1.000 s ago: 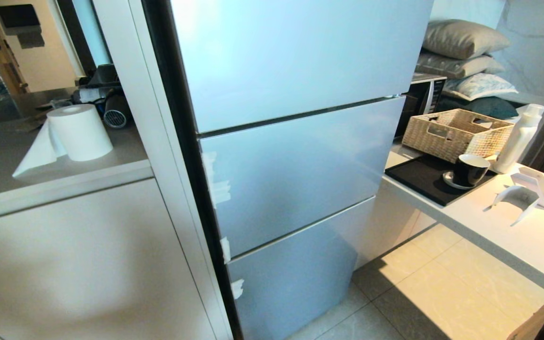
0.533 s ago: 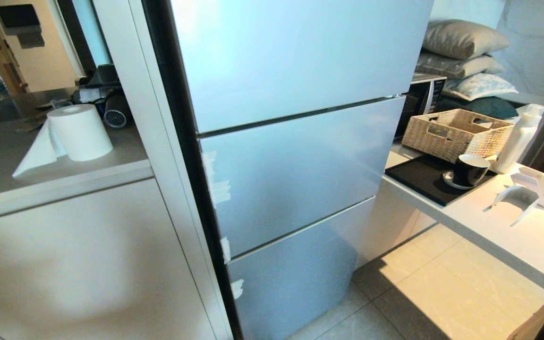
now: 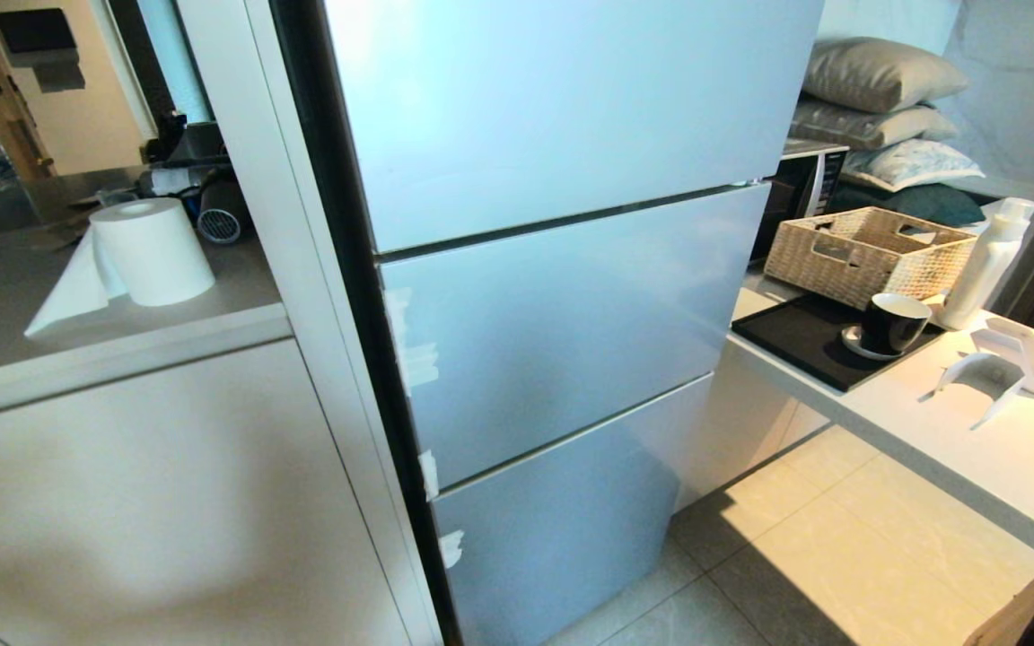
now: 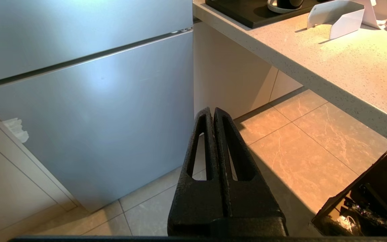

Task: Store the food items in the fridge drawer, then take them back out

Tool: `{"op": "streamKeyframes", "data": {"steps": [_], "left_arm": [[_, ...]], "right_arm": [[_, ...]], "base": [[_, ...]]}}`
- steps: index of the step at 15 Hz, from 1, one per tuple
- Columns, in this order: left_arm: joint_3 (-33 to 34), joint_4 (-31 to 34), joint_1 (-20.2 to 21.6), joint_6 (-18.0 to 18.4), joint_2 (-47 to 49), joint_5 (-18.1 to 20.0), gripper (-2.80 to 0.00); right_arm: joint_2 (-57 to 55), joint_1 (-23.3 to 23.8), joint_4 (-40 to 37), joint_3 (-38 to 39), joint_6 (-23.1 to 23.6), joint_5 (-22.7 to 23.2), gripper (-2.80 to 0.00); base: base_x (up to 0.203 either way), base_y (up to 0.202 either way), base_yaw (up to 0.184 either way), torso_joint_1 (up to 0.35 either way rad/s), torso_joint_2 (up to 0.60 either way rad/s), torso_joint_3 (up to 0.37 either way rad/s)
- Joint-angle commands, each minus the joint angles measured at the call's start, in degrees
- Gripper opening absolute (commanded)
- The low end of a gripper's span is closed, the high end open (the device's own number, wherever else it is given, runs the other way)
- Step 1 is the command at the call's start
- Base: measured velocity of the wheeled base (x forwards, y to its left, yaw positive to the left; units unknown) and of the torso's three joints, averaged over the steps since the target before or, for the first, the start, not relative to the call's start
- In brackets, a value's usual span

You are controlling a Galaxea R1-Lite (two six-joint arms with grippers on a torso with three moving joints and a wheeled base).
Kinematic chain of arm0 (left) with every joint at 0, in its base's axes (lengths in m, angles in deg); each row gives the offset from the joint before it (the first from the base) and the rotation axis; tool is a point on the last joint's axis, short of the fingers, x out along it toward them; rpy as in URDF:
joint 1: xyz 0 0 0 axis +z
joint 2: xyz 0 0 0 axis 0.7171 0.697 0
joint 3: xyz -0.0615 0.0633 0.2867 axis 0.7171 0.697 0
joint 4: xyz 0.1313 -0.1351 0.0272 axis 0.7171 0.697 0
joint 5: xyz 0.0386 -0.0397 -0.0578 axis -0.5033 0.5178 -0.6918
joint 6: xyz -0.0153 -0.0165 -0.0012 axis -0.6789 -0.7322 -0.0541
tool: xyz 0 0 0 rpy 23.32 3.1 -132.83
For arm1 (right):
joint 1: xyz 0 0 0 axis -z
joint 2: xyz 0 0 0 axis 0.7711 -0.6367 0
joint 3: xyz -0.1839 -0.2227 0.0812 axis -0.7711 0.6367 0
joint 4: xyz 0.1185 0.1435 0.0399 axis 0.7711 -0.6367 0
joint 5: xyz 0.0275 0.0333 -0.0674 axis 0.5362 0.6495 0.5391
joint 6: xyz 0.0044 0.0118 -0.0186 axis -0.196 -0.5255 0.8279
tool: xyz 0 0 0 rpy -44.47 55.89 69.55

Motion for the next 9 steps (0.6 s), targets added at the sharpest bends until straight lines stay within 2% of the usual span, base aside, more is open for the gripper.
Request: {"op": "streamKeyframes", "data": {"steps": [1,3,6,8,9], "left_arm": [[-4.36,-1.12,-0.01,-4.17,12.49,1.23,-2.8],[-5.32,-6.22,-0.02,-11.94,24.6,3.39,-2.8],[-6.12,-18.66,-0.71,-22.79,43.23,5.06,-2.8],[-6.92,-26.33,-3.72,-29.91,53.15,5.54,-2.8],[-7.97,-29.3,-6.55,-33.75,56.76,5.3,-2.8]], "right_arm": [[-0.09,-0.01,-0.01,-0.01,0.04,-0.01,-2.8],[-0.09,-0.01,-0.01,-0.01,0.04,-0.01,-2.8],[-0.09,-0.01,-0.01,-0.01,-0.04,-0.01,-2.8],[-0.09,-0.01,-0.01,-0.01,-0.05,-0.01,-2.8],[-0.09,-0.01,-0.01,-0.01,0.04,-0.01,-2.8]], "base": [[0.0,0.0,0.0,0.0,0.0,0.0],[0.0,0.0,0.0,0.0,0.0,0.0],[0.0,0.0,0.0,0.0,0.0,0.0],[0.0,0.0,0.0,0.0,0.0,0.0],[0.0,0.0,0.0,0.0,0.0,0.0]]}}
